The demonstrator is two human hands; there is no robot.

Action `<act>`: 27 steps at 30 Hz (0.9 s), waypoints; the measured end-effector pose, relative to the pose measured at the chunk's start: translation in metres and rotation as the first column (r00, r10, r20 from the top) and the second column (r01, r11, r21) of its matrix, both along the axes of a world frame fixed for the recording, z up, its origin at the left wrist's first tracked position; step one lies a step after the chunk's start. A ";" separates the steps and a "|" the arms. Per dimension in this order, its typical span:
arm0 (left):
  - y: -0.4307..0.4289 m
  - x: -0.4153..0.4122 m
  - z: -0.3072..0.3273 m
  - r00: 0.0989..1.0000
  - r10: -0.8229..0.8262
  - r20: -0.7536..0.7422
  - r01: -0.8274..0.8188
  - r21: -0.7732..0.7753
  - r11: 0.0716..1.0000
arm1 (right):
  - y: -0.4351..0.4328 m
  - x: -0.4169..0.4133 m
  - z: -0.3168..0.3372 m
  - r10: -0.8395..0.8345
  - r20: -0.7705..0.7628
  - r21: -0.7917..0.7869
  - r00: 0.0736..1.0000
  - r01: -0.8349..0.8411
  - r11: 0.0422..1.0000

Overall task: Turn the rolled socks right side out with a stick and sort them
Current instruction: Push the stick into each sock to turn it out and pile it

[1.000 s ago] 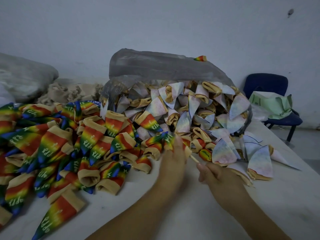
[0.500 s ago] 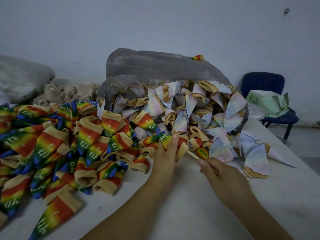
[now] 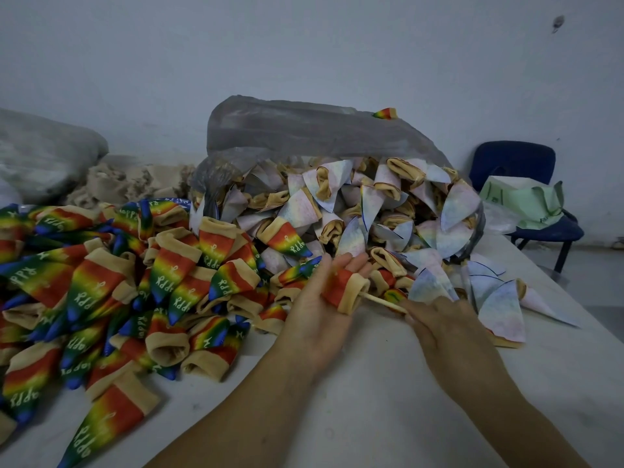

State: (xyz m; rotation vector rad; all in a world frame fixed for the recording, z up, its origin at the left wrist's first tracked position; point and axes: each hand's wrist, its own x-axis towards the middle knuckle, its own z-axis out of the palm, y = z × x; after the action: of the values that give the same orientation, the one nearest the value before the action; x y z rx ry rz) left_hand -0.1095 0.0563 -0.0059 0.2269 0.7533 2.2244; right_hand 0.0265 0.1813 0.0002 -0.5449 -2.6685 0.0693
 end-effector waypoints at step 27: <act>-0.001 0.006 -0.003 0.970 -0.219 -0.105 0.215 -0.048 0.975 | 0.006 0.003 0.010 -0.012 0.052 0.046 0.999 0.010 0.999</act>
State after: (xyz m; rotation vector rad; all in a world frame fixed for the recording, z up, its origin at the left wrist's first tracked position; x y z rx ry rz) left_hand -0.1038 0.0550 -0.0090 0.3977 0.7876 2.0020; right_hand 0.0298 0.1869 0.0105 -0.5538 -2.7104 -0.0085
